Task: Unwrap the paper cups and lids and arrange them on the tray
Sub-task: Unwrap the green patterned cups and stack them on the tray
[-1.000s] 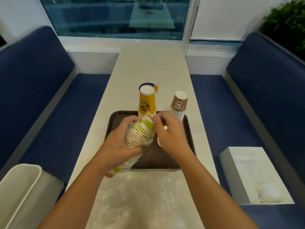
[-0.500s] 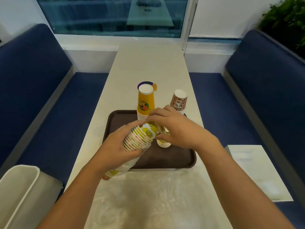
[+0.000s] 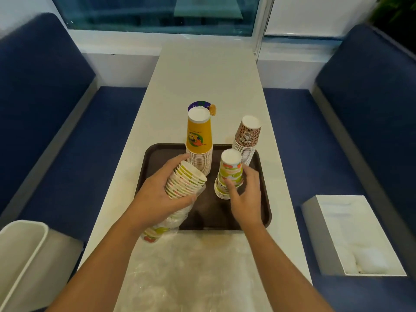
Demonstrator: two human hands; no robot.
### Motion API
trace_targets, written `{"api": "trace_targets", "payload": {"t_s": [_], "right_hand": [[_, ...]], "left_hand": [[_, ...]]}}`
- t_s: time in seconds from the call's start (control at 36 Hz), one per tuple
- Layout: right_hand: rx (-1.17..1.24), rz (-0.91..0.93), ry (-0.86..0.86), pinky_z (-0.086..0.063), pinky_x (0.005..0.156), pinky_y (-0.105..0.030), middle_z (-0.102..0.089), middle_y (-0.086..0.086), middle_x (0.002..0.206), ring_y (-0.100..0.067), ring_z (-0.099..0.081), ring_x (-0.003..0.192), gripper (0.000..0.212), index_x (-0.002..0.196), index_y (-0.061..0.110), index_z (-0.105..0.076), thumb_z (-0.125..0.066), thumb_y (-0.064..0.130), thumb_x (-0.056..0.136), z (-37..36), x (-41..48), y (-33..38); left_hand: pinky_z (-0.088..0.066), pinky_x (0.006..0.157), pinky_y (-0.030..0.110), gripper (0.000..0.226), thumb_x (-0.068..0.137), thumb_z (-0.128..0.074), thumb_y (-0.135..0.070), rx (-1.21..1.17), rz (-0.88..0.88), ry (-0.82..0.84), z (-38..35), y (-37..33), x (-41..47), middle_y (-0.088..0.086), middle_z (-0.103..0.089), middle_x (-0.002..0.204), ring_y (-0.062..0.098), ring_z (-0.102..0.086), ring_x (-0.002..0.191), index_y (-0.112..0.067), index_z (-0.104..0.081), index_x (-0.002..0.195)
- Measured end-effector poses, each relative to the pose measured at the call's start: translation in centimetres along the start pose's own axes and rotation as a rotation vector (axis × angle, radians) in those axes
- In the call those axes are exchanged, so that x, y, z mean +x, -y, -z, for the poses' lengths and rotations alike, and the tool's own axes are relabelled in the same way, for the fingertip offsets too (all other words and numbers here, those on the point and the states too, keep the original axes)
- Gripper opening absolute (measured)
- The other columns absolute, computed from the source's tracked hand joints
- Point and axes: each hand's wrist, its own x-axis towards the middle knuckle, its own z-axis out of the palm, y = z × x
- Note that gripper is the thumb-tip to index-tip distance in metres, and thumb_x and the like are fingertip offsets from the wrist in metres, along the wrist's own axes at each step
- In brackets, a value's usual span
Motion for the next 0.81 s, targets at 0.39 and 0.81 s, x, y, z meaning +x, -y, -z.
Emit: {"api": "trace_targets", "payload": {"t_s": [0.39,0.81], "right_hand": [[-0.017,0.327,0.045,-0.047,0.1,-0.026,-0.056,0.014,0.128,-0.011,-0.051,0.123,0.031,0.127,0.026,-0.06,-0.061,0.036,0.098,1.0,-1.6,6.5],[-0.126,0.356,0.547,-0.051,0.074,-0.014,-0.069,0.013,0.097,0.0,-0.062,0.095,0.011,0.107,0.025,-0.069,-0.059,0.028,0.105,3.9,-2.5,13.4]], "left_hand": [[-0.054,0.073,0.008,0.086,0.074,-0.092,-0.041,0.034,0.009,-0.027,-0.2,-1.1,-0.6,-0.046,-0.047,0.115,-0.015,-0.056,0.108,-0.055,-0.028,0.131],[-0.058,0.072,0.019,0.085,0.072,-0.095,-0.036,0.045,-0.077,-0.032,0.2,-3.1,-3.1,-0.029,-0.061,0.111,-0.002,-0.067,0.097,-0.054,-0.037,0.132]]}}
